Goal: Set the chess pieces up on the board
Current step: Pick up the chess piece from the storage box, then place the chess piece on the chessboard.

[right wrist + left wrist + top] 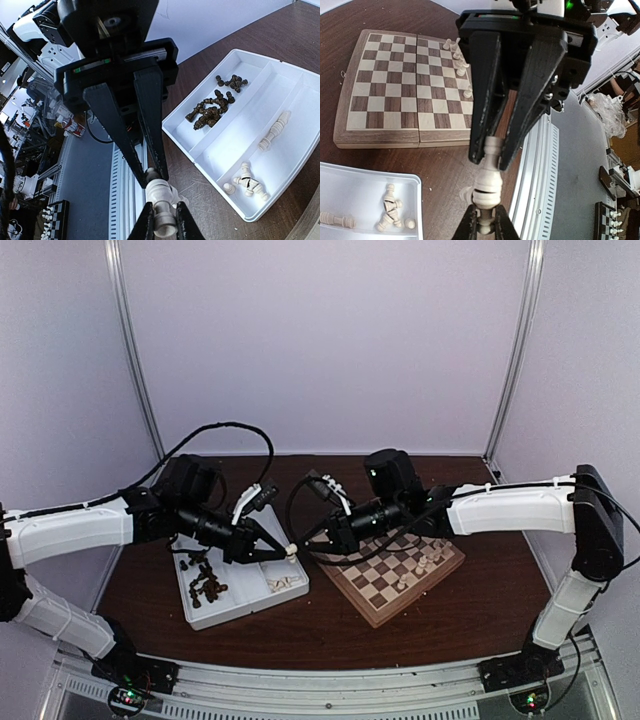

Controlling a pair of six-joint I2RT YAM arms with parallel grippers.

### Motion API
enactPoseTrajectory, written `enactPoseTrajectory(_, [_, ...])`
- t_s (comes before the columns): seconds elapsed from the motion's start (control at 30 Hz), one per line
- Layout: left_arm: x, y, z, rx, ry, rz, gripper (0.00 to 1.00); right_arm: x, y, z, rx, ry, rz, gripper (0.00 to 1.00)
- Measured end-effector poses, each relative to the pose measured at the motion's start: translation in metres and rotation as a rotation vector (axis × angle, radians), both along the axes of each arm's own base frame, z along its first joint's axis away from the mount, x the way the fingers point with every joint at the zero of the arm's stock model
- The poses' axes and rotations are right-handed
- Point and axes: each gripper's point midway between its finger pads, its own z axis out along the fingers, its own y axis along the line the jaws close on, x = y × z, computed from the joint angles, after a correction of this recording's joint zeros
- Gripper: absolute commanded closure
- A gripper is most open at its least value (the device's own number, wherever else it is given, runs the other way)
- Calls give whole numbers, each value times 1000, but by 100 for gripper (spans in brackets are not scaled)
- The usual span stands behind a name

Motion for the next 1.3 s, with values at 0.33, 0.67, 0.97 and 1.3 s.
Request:
enactPoseTrajectory(0.33, [2,3,-2,12,-28,16,91,1,0,-1,-4,-4,-7,92])
enactPoseTrajectory(0.67, [2,11,-17,52,-29,49,91,6,-6,-9,-53,-16,-43,92])
enactPoseTrajectory(0.97, [24,28,-34,157,-71,186,91,11,-51,-24,-295,-84,-182,92])
enactPoseTrajectory(1.3, [61,57,-48,295,-142,413,91,0,-105,-63,-786,-142,-287,92])
